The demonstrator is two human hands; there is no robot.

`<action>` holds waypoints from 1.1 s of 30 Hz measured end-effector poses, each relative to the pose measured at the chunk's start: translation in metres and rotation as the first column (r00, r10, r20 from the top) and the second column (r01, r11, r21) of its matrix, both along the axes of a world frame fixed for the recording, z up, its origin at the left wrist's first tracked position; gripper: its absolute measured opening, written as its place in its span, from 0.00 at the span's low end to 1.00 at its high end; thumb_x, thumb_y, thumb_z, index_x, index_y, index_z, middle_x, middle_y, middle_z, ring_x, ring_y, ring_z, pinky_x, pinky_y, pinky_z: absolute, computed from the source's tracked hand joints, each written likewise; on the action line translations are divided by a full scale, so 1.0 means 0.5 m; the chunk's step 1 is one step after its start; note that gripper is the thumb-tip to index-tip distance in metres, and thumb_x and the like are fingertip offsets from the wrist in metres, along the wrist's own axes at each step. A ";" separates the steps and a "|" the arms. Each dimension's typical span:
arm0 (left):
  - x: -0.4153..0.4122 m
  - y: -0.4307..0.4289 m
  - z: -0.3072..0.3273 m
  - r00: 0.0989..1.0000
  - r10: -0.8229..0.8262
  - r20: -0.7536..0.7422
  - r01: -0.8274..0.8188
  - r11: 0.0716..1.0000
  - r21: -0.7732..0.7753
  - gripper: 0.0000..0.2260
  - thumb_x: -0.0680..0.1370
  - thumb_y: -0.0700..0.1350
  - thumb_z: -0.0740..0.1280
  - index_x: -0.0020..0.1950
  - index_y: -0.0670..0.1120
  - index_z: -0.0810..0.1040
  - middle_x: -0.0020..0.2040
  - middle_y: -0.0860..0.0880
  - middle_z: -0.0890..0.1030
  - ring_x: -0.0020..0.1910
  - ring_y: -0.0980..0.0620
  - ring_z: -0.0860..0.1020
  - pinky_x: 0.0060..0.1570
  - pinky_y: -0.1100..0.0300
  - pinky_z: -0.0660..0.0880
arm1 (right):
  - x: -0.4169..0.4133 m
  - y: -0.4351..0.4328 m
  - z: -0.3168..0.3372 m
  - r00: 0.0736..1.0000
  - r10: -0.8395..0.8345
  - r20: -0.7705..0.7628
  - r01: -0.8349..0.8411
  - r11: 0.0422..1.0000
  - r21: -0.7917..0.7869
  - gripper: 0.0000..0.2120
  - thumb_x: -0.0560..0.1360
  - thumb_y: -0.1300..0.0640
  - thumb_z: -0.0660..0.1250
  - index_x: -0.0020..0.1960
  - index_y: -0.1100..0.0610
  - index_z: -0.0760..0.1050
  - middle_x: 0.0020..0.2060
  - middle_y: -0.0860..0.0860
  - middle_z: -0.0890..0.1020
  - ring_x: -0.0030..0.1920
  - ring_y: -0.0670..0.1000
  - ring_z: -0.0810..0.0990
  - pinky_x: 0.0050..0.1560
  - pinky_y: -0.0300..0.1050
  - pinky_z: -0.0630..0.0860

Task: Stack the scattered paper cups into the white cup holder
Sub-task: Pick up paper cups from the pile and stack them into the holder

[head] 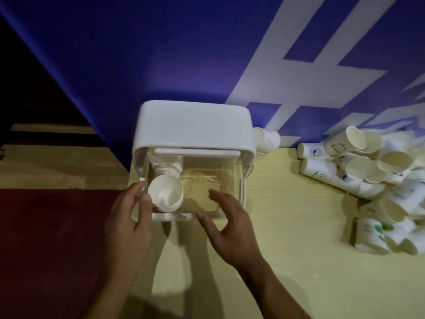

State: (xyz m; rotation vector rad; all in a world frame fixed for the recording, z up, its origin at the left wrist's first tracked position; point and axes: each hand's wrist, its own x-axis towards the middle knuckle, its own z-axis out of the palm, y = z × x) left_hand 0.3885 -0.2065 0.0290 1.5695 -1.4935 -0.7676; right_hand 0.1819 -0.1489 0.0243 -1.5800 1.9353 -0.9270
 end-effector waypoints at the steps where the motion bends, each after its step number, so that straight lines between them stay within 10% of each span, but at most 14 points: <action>1: -0.008 0.012 0.006 0.999 0.005 0.036 -0.003 0.998 -0.060 0.17 0.84 0.50 0.62 0.66 0.42 0.81 0.61 0.47 0.83 0.60 0.51 0.79 0.62 0.61 0.72 | -0.032 0.015 -0.002 0.999 -0.054 0.003 0.054 0.997 -0.048 0.21 0.79 0.42 0.71 0.67 0.52 0.79 0.58 0.44 0.84 0.59 0.43 0.81 0.58 0.42 0.79; 7: -0.149 0.066 0.033 0.974 -0.158 -0.165 0.152 0.987 -0.047 0.18 0.81 0.54 0.63 0.62 0.44 0.81 0.60 0.50 0.83 0.58 0.54 0.82 0.61 0.62 0.76 | -0.242 -0.020 -0.018 0.931 -0.365 -0.030 0.359 0.926 -0.119 0.17 0.76 0.53 0.76 0.63 0.54 0.79 0.51 0.48 0.82 0.48 0.46 0.80 0.46 0.44 0.78; 11: -0.251 0.086 0.050 0.947 -0.292 -0.136 0.291 0.956 -0.030 0.16 0.81 0.53 0.62 0.63 0.48 0.82 0.58 0.55 0.83 0.56 0.63 0.82 0.56 0.74 0.73 | -0.332 -0.147 -0.023 0.915 -0.243 -0.323 0.192 0.964 -0.181 0.33 0.71 0.51 0.78 0.71 0.63 0.73 0.64 0.59 0.78 0.63 0.58 0.76 0.63 0.49 0.73; 19: -0.360 0.118 0.016 0.914 -0.390 -0.112 0.397 0.917 0.045 0.16 0.81 0.55 0.62 0.64 0.50 0.81 0.59 0.62 0.81 0.57 0.61 0.82 0.54 0.62 0.79 | -0.352 -0.273 -0.007 0.859 0.057 -0.508 -0.076 0.997 -0.017 0.32 0.74 0.52 0.75 0.74 0.51 0.69 0.69 0.50 0.75 0.68 0.55 0.70 0.69 0.57 0.71; 26: -0.478 0.083 -0.018 0.930 -0.368 0.027 0.357 0.915 0.188 0.18 0.82 0.48 0.66 0.72 0.52 0.74 0.64 0.55 0.79 0.60 0.60 0.79 0.58 0.55 0.79 | -0.455 -0.147 0.018 0.985 -0.166 -0.040 0.158 0.976 -0.148 0.29 0.76 0.51 0.75 0.74 0.53 0.69 0.63 0.48 0.74 0.57 0.43 0.71 0.55 0.30 0.70; 33: -0.673 -0.042 -0.056 0.988 -0.149 0.039 0.128 0.937 0.324 0.43 0.77 0.45 0.76 0.84 0.50 0.51 0.80 0.47 0.63 0.74 0.46 0.70 0.59 0.59 0.68 | -0.541 0.038 -0.053 0.929 -0.361 0.078 0.359 0.933 0.034 0.23 0.71 0.40 0.78 0.56 0.52 0.75 0.45 0.48 0.80 0.44 0.48 0.79 0.41 0.43 0.74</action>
